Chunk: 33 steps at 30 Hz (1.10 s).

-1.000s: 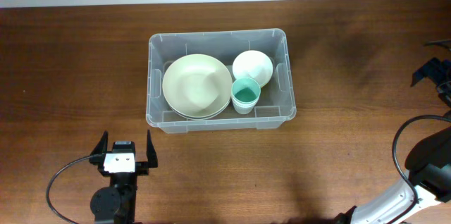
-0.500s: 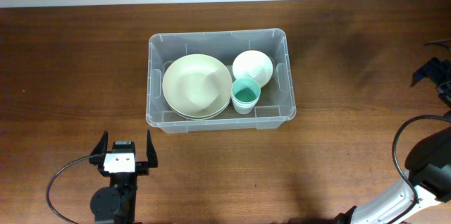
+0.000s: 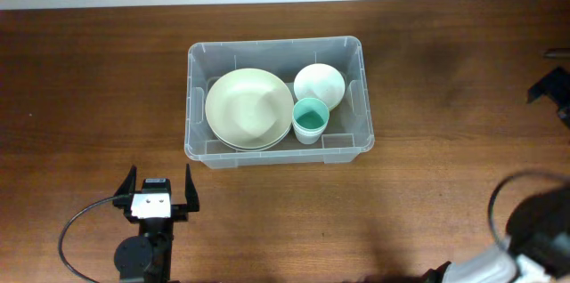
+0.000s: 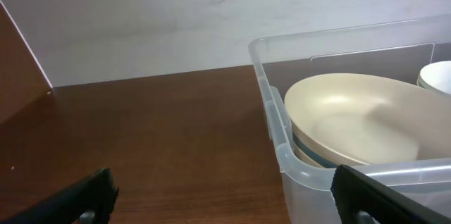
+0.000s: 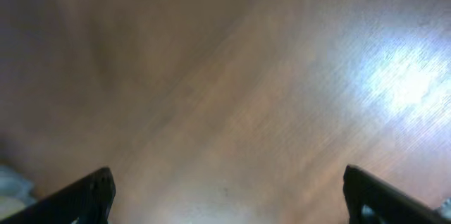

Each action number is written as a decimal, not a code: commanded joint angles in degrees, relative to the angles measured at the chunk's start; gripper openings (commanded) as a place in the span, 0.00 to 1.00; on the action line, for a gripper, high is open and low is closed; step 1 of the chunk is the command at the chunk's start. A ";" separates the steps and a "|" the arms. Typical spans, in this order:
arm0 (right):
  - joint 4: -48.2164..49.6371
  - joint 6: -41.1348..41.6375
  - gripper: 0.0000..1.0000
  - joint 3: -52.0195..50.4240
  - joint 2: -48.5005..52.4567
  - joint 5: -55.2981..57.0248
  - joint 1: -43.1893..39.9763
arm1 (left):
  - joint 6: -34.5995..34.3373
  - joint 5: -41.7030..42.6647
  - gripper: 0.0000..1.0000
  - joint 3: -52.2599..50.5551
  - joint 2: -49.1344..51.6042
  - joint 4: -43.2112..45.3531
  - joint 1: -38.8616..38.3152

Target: Pack container

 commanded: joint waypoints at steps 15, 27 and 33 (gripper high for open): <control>44.96 -5.66 0.99 -51.56 -65.02 0.92 28.85 | 0.94 -0.17 0.99 -0.33 -0.55 -0.13 0.26; 69.40 -9.07 0.99 -87.80 -95.93 -1.88 29.22 | 0.94 -0.17 0.99 -0.33 -0.55 -0.13 0.26; 79.56 -9.07 0.99 -98.84 -101.44 -4.61 29.24 | 0.94 -0.17 0.99 -0.33 -0.55 -0.13 0.26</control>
